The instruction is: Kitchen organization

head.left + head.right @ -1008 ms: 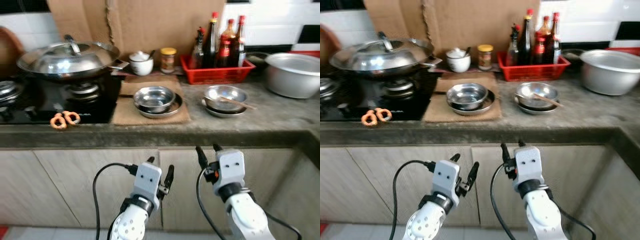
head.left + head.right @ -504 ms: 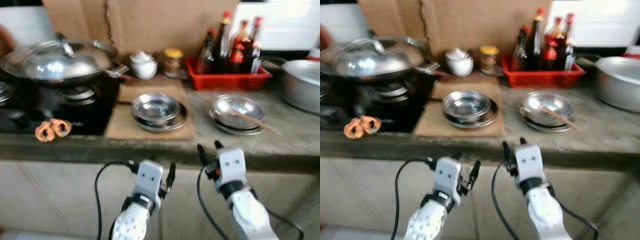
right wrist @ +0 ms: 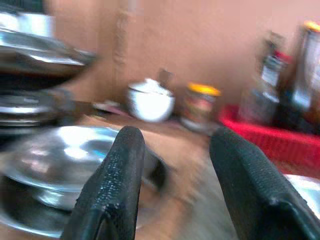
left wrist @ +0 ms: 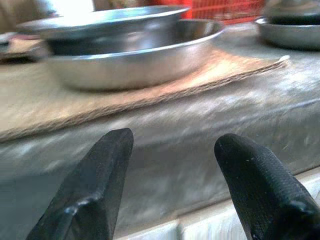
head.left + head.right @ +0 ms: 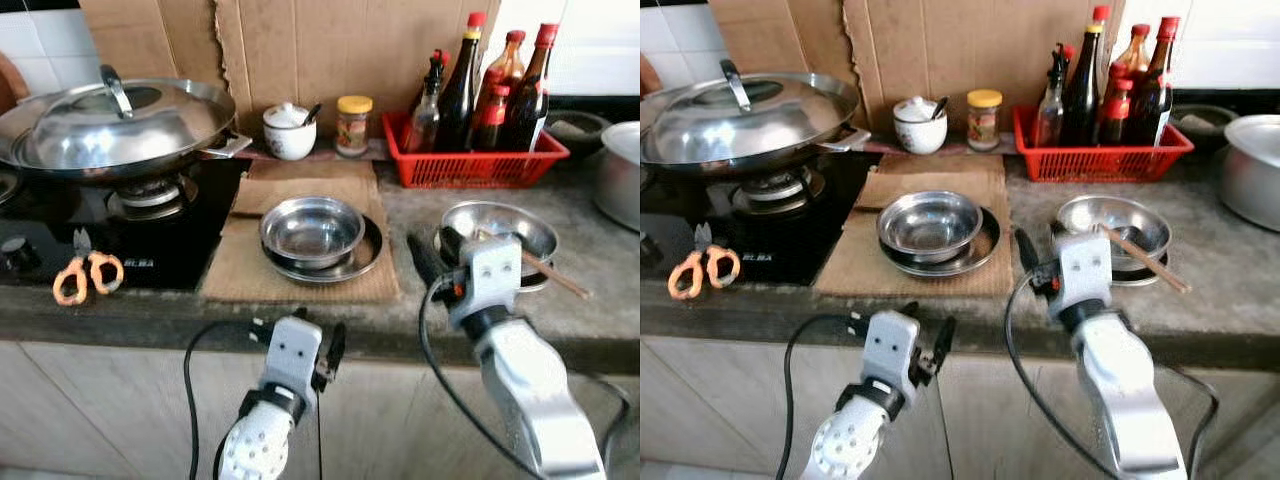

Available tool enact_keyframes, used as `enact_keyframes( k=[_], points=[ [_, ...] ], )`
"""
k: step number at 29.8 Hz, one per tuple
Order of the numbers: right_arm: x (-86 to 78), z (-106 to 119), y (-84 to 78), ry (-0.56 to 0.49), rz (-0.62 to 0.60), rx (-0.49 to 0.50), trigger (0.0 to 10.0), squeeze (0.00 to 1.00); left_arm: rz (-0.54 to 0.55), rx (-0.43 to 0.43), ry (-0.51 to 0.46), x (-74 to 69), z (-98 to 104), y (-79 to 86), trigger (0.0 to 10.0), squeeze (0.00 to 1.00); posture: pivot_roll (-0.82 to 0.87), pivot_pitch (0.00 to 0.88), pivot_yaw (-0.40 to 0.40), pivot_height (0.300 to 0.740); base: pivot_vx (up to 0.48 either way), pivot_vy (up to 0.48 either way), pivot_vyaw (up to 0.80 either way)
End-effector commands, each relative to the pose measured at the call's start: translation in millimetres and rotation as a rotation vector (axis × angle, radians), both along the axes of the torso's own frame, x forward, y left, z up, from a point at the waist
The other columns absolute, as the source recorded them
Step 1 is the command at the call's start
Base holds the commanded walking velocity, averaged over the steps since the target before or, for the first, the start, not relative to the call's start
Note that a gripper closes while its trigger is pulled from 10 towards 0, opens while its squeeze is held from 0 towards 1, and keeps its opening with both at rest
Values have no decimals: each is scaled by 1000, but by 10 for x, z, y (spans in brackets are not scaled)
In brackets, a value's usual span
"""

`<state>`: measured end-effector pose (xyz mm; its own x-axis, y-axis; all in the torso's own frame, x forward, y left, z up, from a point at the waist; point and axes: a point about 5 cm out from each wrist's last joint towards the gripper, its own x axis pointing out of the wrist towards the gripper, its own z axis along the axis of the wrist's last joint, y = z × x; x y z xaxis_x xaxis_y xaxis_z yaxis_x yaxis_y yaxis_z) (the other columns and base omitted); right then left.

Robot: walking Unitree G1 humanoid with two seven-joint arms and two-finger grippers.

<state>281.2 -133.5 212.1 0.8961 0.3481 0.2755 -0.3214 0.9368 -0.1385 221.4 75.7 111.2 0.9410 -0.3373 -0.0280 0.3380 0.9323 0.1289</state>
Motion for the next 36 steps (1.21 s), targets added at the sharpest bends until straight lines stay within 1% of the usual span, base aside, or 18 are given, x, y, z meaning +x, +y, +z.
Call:
enact_keyframes(
  k=[1,2,5,7,8,9,13,16,20,21,24,27,28,31,32,33,34,36],
  points=[
    [88,28,0,31,39,-17,10000,365,4,2,0,-3,14,4,10000,0,107,0,-40,740,0,0,0],
    [115,57,15,27,60,-27,10000,1000,4,2,0,-6,14,2,10000,0,108,0,-44,740,0,0,0],
    [176,126,90,27,148,-51,10000,1000,7,4,0,-14,15,-2,10000,0,113,0,-47,740,0,0,0],
    [189,134,117,33,170,-68,10000,1000,7,4,1,-18,15,-3,10000,0,117,0,-51,740,0,0,0],
    [205,140,163,48,205,-77,10000,329,10,3,1,-25,20,-3,10000,0,121,2,-59,740,0,0,0],
    [220,127,203,57,223,-87,10000,0,15,2,2,-30,23,-2,10000,0,122,4,-60,740,0,0,0],
    [239,105,240,69,242,-94,10000,0,19,1,4,-35,23,-4,10000,0,124,6,-64,740,0,0,0],
    [253,120,280,54,264,-127,10000,0,20,-1,5,-38,25,-8,10000,0,122,9,-62,740,0,0,0],
    [302,128,329,75,284,-203,10000,0,20,-3,6,-38,27,-11,10000,0,123,10,-64,740,0,0,0],
    [364,123,341,105,283,-283,10000,0,19,-3,6,-36,26,-14,10000,0,122,9,-64,740,0,0,0],
    [445,126,337,134,285,-370,10000,0,16,-3,5,-33,27,-19,10000,0,120,7,-67,740,0,0,0],
    [504,140,330,150,292,-418,10000,0,16,-2,6,-30,25,-25,10000,0,121,3,-70,740,0,0,0],
    [565,176,323,151,284,-452,10000,0,15,-2,5,-31,25,-29,10000,0,121,4,-68,740,0,0,0],
    [674,270,338,165,297,-505,10000,0,15,-3,5,-26,23,-38,10000,0,122,1,-76,740,0,0,0],
    [674,270,338,165,297,-505,10000,0,15,-3,5,-26,23,-38,10000,0,122,1,-76,740,0,0,0],
    [703,306,355,158,322,-539,10000,0,14,-4,5,-25,21,-42,10000,0,120,0,-77,740,0,0,0],
    [730,333,356,161,330,-551,10000,0,14,-4,5,-26,19,-47,10000,0,122,0,-79,740,0,0,0],
    [740,338,353,165,330,-551,10000,0,14,-3,5,-26,17,-48,10000,0,123,0,-81,740,0,0,0]
  ],
)
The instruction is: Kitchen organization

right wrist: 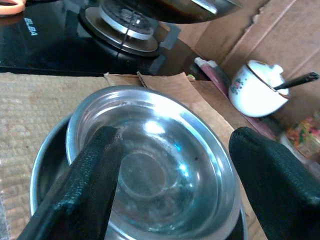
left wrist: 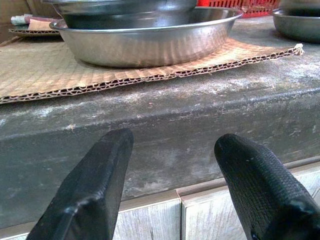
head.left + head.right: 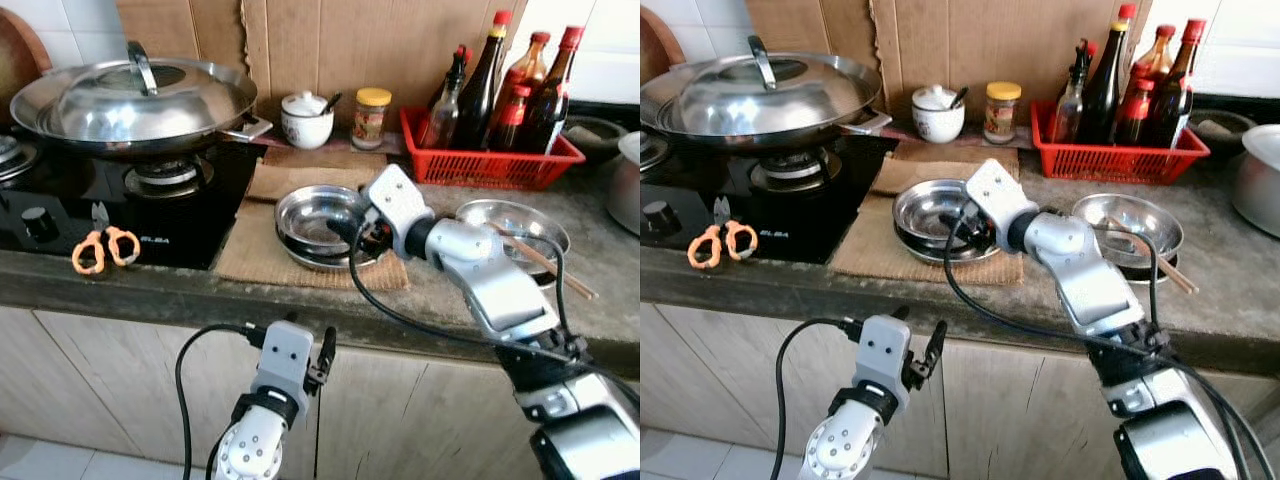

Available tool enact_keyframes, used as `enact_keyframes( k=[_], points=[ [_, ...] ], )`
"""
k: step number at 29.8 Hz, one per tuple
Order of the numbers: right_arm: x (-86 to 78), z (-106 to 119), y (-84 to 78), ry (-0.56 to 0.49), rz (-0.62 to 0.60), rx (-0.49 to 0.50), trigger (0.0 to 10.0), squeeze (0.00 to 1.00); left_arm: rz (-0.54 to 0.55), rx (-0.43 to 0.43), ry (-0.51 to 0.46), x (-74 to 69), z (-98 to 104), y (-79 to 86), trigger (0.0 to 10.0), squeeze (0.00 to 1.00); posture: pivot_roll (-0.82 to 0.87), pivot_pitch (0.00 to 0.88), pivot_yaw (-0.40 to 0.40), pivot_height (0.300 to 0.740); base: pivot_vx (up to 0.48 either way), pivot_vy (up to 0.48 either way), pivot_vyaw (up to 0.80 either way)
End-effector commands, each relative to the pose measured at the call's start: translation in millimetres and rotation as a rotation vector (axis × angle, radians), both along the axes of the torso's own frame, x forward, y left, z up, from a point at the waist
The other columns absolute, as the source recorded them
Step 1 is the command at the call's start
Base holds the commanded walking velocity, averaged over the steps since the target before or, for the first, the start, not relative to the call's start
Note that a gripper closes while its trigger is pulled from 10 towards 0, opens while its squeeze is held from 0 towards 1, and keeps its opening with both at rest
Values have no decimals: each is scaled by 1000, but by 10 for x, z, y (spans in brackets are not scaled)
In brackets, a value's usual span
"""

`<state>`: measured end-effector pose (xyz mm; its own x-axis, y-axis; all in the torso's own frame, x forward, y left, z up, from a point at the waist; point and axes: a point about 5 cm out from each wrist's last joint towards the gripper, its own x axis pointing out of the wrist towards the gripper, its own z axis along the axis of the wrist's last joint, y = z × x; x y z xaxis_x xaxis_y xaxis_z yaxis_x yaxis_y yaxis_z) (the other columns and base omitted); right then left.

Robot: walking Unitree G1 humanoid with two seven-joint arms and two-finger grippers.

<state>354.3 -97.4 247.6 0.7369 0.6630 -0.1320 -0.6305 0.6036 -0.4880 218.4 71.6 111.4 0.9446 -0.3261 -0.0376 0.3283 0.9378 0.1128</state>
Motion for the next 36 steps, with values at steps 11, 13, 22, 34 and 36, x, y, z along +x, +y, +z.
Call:
enact_keyframes(
  k=[11,13,22,34,36],
  points=[
    [65,115,-37,38,170,-137,10000,0,3,8,-9,0,11,-16,10000,0,123,0,-84,740,0,0,0],
    [104,178,-42,16,174,-168,10000,0,4,9,-9,3,13,-12,10000,0,123,0,-83,740,0,0,0],
    [88,99,24,37,260,-282,10000,0,7,11,-10,12,18,-10,10000,0,123,2,-85,740,0,0,0],
    [150,74,71,38,251,-337,10000,0,11,14,-12,27,22,-7,10000,0,122,10,-84,740,0,0,0],
    [156,89,89,31,254,-346,10000,0,11,14,-12,26,21,-9,10000,0,122,8,-84,740,0,0,0]
  ],
)
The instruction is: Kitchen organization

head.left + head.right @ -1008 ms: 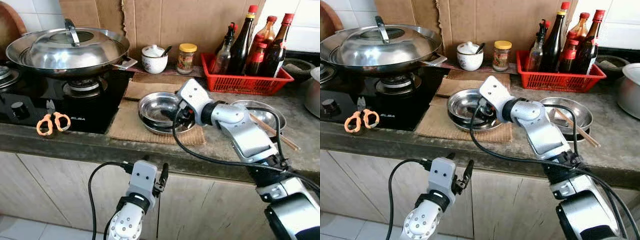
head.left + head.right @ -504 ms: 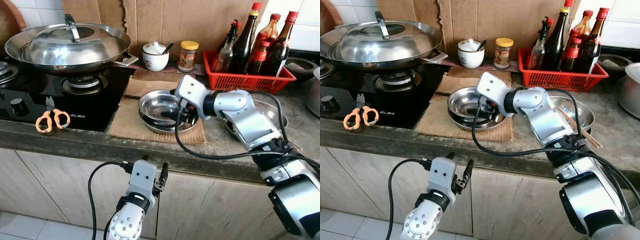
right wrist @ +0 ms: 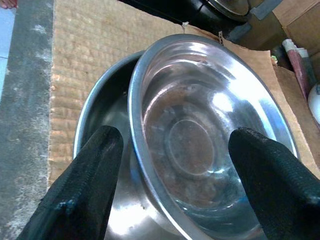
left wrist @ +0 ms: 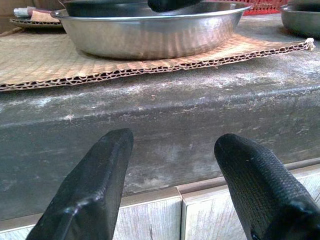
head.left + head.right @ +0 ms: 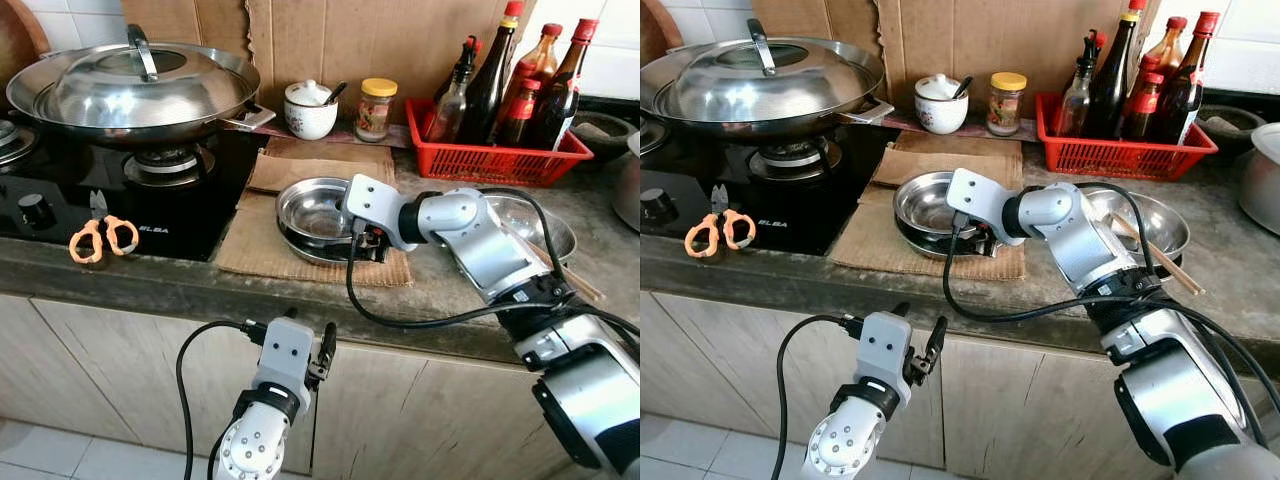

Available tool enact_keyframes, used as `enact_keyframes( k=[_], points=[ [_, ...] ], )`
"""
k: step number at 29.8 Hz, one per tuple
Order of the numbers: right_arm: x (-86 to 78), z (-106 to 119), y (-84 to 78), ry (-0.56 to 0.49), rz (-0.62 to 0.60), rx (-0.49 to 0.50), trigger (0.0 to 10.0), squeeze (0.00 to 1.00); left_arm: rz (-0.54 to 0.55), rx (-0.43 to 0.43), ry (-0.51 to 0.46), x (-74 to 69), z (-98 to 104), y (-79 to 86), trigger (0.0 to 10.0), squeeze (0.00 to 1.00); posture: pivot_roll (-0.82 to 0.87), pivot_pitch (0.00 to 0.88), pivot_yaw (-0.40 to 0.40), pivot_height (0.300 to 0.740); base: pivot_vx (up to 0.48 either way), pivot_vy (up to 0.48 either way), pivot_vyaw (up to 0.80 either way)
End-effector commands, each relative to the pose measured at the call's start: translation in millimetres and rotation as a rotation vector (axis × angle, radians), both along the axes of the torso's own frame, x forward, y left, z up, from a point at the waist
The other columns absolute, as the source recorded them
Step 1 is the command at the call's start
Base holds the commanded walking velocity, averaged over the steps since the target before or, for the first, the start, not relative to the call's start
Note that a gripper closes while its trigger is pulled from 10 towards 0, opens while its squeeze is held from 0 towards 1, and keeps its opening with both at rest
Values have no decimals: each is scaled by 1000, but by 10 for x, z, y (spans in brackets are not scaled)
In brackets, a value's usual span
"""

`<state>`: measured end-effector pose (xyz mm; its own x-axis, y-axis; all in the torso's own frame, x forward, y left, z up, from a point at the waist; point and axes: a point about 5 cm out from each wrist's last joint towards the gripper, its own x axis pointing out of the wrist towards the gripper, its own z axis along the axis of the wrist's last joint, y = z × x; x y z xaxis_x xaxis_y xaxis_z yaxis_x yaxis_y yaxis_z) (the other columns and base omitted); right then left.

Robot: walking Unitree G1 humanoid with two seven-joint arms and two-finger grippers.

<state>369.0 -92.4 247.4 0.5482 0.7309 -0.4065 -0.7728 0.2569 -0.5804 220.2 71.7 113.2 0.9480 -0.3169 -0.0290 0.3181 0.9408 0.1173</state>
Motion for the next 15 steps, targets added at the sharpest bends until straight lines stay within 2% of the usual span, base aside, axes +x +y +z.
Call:
enact_keyframes(
  k=[1,15],
  points=[
    [11,101,46,-40,23,-21,10000,0,2,12,-2,8,3,-10,10000,0,121,13,-86,740,0,0,0],
    [30,116,149,-54,47,-89,10000,0,4,10,-2,6,5,-19,10000,0,121,15,-89,740,0,0,0]
  ],
)
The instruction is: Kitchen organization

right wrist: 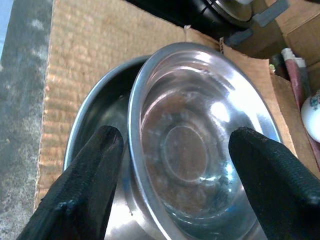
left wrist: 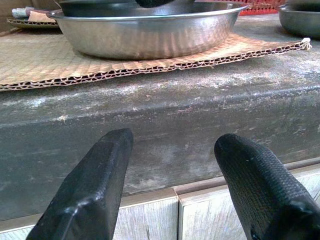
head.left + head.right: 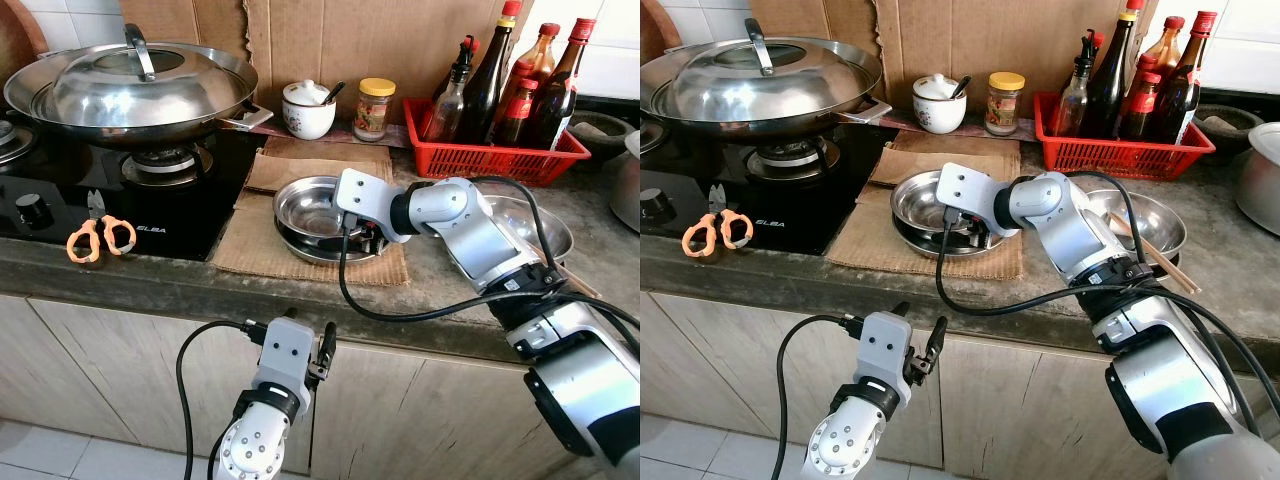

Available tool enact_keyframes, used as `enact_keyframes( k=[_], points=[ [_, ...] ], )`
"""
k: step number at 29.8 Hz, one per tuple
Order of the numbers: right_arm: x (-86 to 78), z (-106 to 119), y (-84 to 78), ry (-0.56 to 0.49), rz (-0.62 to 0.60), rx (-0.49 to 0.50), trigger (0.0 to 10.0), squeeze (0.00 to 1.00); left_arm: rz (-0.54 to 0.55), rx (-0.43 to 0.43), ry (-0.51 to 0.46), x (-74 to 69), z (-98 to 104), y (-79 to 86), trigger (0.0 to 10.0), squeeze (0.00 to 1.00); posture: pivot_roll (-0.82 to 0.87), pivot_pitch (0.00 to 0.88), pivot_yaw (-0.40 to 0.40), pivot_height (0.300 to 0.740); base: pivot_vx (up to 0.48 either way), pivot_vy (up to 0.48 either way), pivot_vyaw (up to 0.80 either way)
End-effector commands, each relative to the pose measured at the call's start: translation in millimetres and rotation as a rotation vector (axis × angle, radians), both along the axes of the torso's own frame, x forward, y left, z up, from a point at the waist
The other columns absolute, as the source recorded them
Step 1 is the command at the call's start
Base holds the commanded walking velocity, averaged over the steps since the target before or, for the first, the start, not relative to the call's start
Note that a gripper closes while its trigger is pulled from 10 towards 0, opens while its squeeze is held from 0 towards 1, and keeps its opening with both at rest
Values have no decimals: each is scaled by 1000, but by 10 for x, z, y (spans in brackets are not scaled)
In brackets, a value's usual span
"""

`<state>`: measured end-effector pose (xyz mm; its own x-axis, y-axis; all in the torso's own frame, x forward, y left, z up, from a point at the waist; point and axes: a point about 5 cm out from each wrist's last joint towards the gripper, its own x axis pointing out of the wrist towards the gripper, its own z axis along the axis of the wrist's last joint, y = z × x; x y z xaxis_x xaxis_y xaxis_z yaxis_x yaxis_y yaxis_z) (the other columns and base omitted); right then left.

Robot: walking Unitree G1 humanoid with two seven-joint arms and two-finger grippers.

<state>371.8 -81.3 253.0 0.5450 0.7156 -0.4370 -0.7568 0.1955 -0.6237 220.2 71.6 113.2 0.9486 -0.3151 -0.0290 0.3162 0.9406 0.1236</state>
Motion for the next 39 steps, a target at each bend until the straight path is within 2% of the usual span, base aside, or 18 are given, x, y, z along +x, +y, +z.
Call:
enact_keyframes(
  k=[1,4,5,10,24,25,27,28,39],
  points=[
    [2,60,38,-17,22,-20,10000,0,2,4,0,6,5,-18,10000,0,121,15,-89,740,0,0,0],
    [11,50,38,-23,13,-32,10000,0,3,3,0,6,5,-17,10000,0,119,16,-88,740,0,0,0],
    [51,29,37,-31,-32,-54,10000,0,3,1,-1,5,8,-14,10000,0,122,18,-87,740,0,0,0],
    [95,-16,24,-24,-78,-89,10000,0,4,0,-1,-2,10,-17,10000,0,125,20,-94,740,0,0,0],
    [115,-53,60,-13,-85,-120,10000,0,3,-5,1,-19,9,-38,10000,0,121,19,-96,740,0,0,0],
    [114,-52,57,-18,-80,-133,8980,0,2,-7,0,-21,13,-45,10000,0,120,18,-102,740,0,0,0],
    [113,-52,55,-20,-79,-136,8980,0,2,-7,-1,-22,14,-47,10000,0,120,18,-102,740,0,0,0],
    [112,-52,57,-16,-81,-129,0,0,2,-8,1,-23,12,-50,10000,0,119,19,-103,740,0,0,0],
    [114,40,96,-23,-76,-76,0,0,8,-16,1,-17,12,-58,10000,0,114,20,-106,740,0,0,0]
  ],
)
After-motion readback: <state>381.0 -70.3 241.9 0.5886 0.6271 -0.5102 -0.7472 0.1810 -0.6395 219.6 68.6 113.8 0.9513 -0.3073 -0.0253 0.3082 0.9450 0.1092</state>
